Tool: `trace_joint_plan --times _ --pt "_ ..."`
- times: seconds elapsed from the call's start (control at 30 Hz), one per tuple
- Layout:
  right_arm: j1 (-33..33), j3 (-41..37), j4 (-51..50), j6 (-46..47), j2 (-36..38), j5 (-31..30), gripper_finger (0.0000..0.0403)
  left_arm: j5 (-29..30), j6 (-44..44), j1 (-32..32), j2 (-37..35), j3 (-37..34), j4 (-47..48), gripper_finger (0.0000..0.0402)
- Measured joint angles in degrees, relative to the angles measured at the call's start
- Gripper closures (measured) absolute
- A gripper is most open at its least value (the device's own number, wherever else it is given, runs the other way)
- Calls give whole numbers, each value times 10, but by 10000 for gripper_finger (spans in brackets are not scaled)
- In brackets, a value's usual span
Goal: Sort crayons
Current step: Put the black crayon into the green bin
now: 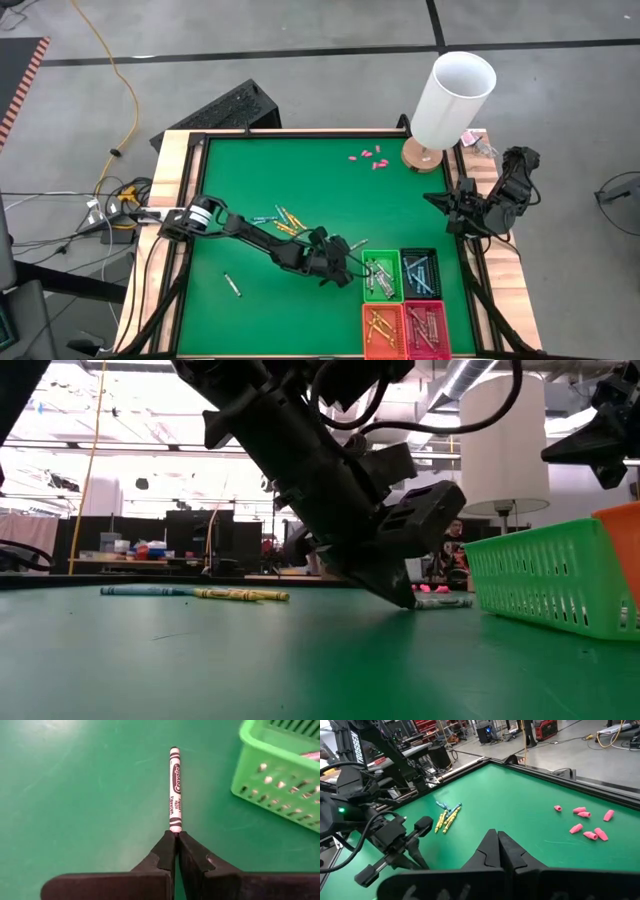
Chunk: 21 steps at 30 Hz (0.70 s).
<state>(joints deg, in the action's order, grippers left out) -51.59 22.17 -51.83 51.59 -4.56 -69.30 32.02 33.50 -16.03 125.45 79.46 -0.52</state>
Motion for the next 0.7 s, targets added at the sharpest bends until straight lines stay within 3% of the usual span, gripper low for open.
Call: trace_joint_plan --times 0.33,0.7 --pt "0 0 0 0 0 0 403 36 -25 9 -33 -1 13 401" --pt "0 0 0 0 0 1 403 39 -88 7 -62 -1 -40 401"
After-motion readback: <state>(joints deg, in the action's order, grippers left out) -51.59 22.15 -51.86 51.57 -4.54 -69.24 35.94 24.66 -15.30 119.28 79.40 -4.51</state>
